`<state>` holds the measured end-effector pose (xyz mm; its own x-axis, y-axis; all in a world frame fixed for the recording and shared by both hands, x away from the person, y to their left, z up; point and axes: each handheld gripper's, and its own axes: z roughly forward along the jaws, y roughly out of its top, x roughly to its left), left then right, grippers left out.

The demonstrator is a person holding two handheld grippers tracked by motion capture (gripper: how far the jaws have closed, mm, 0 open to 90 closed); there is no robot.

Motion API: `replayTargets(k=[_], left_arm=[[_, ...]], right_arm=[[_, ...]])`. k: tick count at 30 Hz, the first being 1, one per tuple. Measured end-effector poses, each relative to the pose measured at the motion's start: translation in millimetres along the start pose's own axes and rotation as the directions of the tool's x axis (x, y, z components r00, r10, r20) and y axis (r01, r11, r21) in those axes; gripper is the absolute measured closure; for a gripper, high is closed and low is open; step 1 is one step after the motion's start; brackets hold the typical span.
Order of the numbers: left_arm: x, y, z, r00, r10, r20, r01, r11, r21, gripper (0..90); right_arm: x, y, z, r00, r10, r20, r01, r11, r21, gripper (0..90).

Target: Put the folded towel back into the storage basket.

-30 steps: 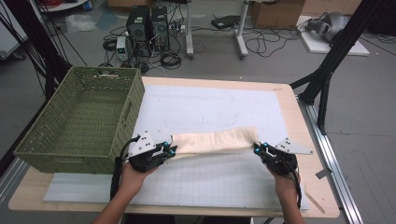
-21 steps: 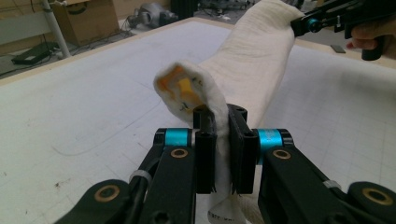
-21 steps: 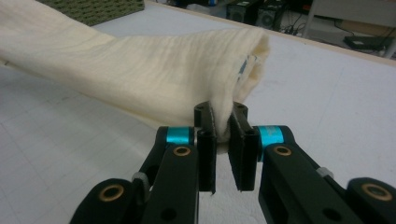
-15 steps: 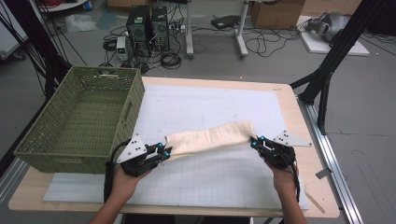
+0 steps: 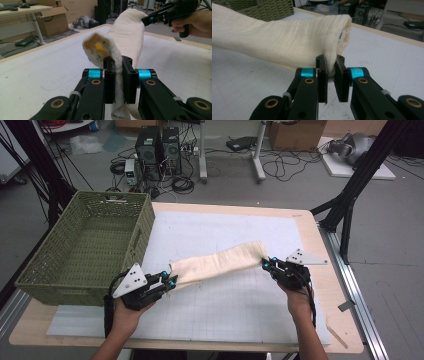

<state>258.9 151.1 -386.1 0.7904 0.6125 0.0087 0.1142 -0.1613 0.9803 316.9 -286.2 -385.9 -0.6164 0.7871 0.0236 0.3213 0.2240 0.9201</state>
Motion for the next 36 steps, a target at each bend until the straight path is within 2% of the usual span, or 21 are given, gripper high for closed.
replayTargets(k=[9,19,30,34,36], left_arm=[[1.5,4.4,-10.8,0.9995,-0.009,-0.030,0.008,0.9997,-0.024,82.2],[4.8,7.2,-25.7,0.9984,-0.017,-0.054,0.015,0.9992,-0.037,82.2],[12.3,12.2,-48.7,0.9945,-0.031,-0.100,0.023,0.9965,-0.080,82.2],[15.1,12.0,-54.3,0.9920,-0.033,-0.122,0.023,0.9964,-0.082,82.3],[15.7,12.6,-56.2,0.9912,-0.024,-0.130,0.014,0.9969,-0.077,82.3]], right_arm=[[3.7,19.8,9.4,0.9997,-0.023,-0.011,0.023,1.000,-0.015,82.4],[7.5,39.4,28.7,0.9982,-0.054,-0.027,0.053,0.998,-0.023,82.4],[23.2,82.7,62.1,0.9950,-0.093,-0.035,0.093,0.995,-0.023,82.4],[28.8,97.2,73.7,0.9932,-0.111,-0.038,0.109,0.993,-0.038,82.5],[30.4,103.3,80.2,0.9924,-0.117,-0.039,0.116,0.993,-0.026,82.4]])
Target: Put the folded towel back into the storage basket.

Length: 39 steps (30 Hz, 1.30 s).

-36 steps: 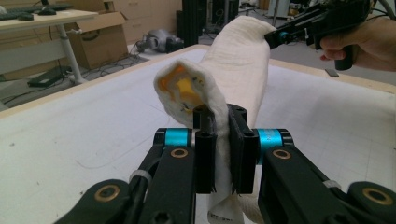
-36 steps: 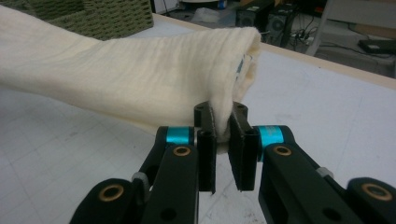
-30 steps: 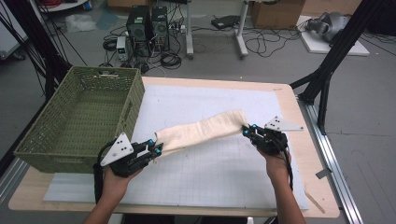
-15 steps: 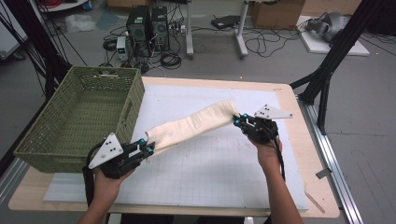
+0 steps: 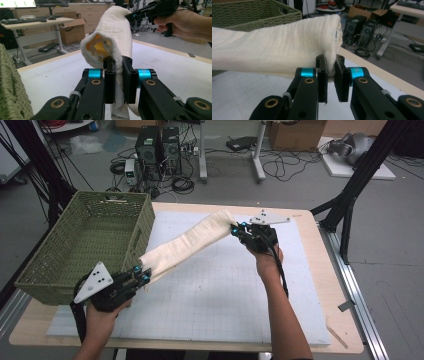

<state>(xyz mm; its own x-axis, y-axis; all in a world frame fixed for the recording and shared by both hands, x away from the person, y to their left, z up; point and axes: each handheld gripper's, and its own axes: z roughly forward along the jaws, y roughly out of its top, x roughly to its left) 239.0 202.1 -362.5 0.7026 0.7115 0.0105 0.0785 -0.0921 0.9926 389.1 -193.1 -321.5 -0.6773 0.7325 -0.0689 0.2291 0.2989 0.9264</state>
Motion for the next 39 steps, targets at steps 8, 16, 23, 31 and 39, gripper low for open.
replayTargets(k=[8,16,23,31,39], left_arm=[[7.5,6.9,-10.5,0.9996,-0.017,-0.022,0.016,0.9991,-0.040,82.3],[12.5,9.6,-17.7,0.9982,-0.027,-0.053,0.024,0.9983,-0.053,82.4],[19.5,11.0,-25.6,0.9961,-0.047,-0.075,0.041,0.9964,-0.074,82.4],[27.8,12.9,-40.3,0.9920,-0.048,-0.117,0.038,0.9957,-0.084,82.4],[35.5,8.8,-53.0,0.9817,-0.042,-0.186,0.028,0.9966,-0.077,82.4]], right_arm=[[6.0,30.2,19.5,0.9990,-0.043,-0.008,0.043,0.999,-0.014,82.4],[14.8,58.2,43.2,0.9976,-0.069,-0.011,0.069,0.998,-0.015,82.4],[22.1,75.7,70.1,0.9955,-0.092,-0.021,0.092,0.996,-0.024,82.4],[40.1,90.9,97.2,0.9935,-0.110,-0.029,0.109,0.994,-0.031,82.4],[55.1,108.2,126.0,0.9898,-0.130,-0.058,0.129,0.991,-0.032,82.3]])
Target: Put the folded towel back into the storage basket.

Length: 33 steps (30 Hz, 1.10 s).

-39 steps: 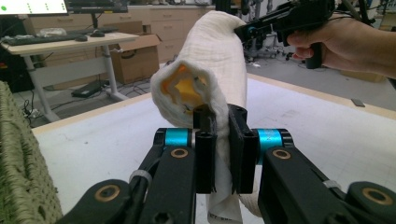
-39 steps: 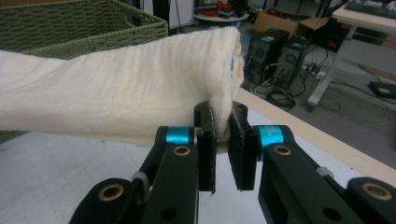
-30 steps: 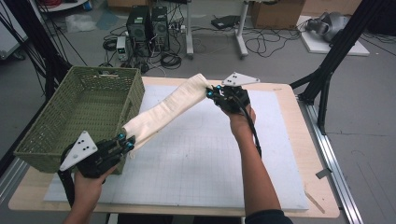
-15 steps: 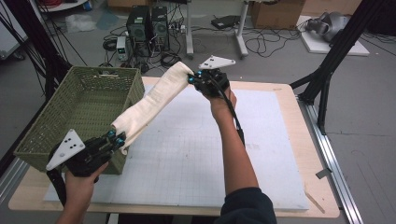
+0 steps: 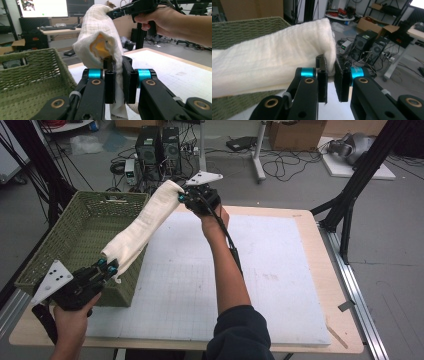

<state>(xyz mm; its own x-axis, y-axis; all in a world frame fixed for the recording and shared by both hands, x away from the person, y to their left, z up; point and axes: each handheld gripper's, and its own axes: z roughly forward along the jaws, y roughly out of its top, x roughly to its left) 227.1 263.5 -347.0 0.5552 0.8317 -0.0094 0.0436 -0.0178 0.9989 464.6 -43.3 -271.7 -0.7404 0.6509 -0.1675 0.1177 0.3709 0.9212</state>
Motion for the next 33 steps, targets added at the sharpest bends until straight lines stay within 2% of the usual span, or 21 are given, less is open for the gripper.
replayTargets(k=[2,7,14,18,24,33], left_arm=[[3.0,0.2,-4.2,0.9999,0.001,-0.017,-0.001,1.0000,-0.003,82.4],[11.8,-1.0,-15.4,0.9983,-0.007,-0.058,0.006,1.0000,-0.006,82.4],[26.4,-2.0,-30.9,0.9927,-0.019,-0.119,0.018,0.9998,-0.009,82.5],[35.4,-1.3,-42.0,0.9865,-0.008,-0.164,0.008,1.0000,-0.006,82.5],[47.0,-2.5,-56.3,0.9763,-0.025,-0.215,0.023,0.9997,-0.013,82.5],[62.2,-8.8,-67.0,0.9639,-0.027,-0.265,0.036,0.9989,0.029,82.1]], right_arm=[[4.6,5.2,7.4,1.0000,-0.005,-0.005,0.005,1.000,-0.013,82.3],[13.1,12.9,27.0,0.9994,-0.008,-0.033,0.008,1.000,-0.001,82.3],[30.8,29.3,56.5,0.9975,-0.030,-0.064,0.031,0.999,0.008,82.3],[42.2,37.0,75.0,0.9959,-0.035,-0.084,0.036,0.999,0.001,82.3],[58.7,42.7,99.9,0.9931,-0.031,-0.113,0.033,0.999,0.013,82.3],[81.0,54.9,131.7,0.9914,-0.042,-0.124,0.046,0.998,0.033,82.3]])
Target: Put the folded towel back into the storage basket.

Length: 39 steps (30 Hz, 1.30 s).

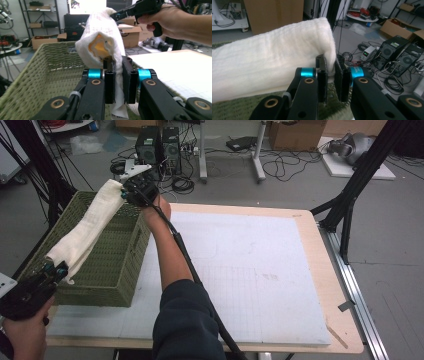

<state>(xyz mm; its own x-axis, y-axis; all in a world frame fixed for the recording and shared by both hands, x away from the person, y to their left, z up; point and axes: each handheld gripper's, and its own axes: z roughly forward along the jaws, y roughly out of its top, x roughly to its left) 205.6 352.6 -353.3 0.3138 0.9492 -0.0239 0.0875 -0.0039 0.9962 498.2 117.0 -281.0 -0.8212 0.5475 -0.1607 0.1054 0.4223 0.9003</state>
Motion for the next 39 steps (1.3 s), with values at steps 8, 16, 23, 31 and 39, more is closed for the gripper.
replayTargets(k=[8,16,23,31,39], left_arm=[[10.7,-5.4,2.0,0.9979,-0.064,-0.009,0.065,0.9963,0.056,71.8],[26.4,-0.5,-12.8,0.9777,-0.159,-0.138,0.154,0.9871,-0.044,28.5],[17.4,6.4,-7.4,0.9819,-0.181,-0.056,0.178,0.9829,-0.047,21.7],[-26.2,17.1,18.2,0.9918,-0.072,0.106,0.070,0.9974,0.017,16.5],[-61.7,24.3,39.3,0.9637,-0.077,0.256,0.069,0.9969,0.039,17.0]], right_arm=[[17.8,9.8,23.2,0.9998,-0.007,0.016,0.006,1.000,0.018,76.9],[5.8,12.7,3.8,0.9934,0.084,0.078,-0.077,0.994,-0.082,47.6],[-8.7,-2.6,-37.6,0.9963,0.083,0.023,-0.082,0.995,-0.048,38.6],[-20.2,-24.4,-109.2,0.9949,0.097,-0.028,-0.098,0.995,-0.025,23.4],[-26.1,-65.1,-179.3,0.9942,0.107,-0.011,-0.107,0.993,-0.044,19.8]])
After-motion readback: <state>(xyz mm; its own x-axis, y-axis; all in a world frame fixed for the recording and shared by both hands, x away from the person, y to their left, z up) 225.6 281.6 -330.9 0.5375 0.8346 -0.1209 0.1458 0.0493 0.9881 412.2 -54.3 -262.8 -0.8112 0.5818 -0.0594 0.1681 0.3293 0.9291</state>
